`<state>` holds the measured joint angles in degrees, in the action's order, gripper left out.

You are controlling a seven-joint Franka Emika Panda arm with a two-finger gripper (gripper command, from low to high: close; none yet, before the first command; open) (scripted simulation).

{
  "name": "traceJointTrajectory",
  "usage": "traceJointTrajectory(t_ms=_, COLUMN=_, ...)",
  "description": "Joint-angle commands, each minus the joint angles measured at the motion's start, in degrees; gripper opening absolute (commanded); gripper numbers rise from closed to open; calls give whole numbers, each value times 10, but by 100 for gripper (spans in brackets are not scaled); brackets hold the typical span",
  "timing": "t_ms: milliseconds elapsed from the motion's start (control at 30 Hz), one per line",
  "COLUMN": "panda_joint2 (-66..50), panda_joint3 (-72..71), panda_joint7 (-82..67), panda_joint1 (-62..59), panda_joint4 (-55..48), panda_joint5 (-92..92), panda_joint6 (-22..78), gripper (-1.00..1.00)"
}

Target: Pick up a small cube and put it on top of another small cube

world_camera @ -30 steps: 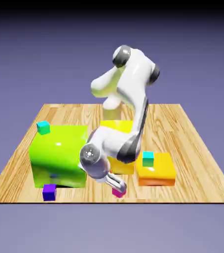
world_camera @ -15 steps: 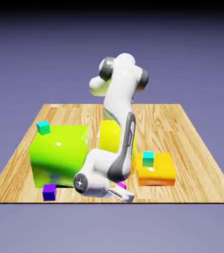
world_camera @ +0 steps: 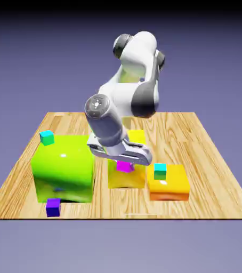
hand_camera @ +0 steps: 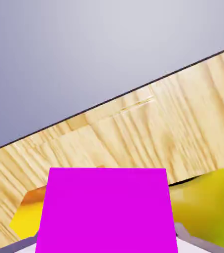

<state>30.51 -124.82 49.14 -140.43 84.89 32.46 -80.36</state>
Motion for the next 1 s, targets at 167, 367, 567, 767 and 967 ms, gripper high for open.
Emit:
traceJointTrajectory(t_ms=167, panda_joint2=-89, panda_joint3=125, panda_joint7=-26, panda_joint1=116, panda_joint4=-34, panda_joint5=-40, panda_joint6=14, gripper=-100)
traceJointTrajectory(t_ms=367, panda_joint2=-177, panda_joint3=249, panda_joint7=-53, panda_joint1=232, panda_joint4=-68, panda_joint5=-80, panda_joint6=27, gripper=-100)
traceJointTrajectory(t_ms=567, panda_joint2=-266, panda_joint3=374, panda_joint7=-79, panda_joint1=348, panda_joint4=-102, panda_joint5=-119, panda_joint6=41, gripper=-100)
traceJointTrajectory(t_ms=767, panda_joint2=-354, panda_joint3=498, panda_joint7=-105, panda_joint1=464, panda_joint4=-136, panda_joint5=-158, panda_joint6=55, gripper=-100)
traceJointTrajectory(t_ms=967, panda_joint2=-443, panda_joint3=623, panda_joint7=-132, panda_joint1=580, panda_joint4=-170, panda_joint5=-197, panda_joint6=69, gripper=-100)
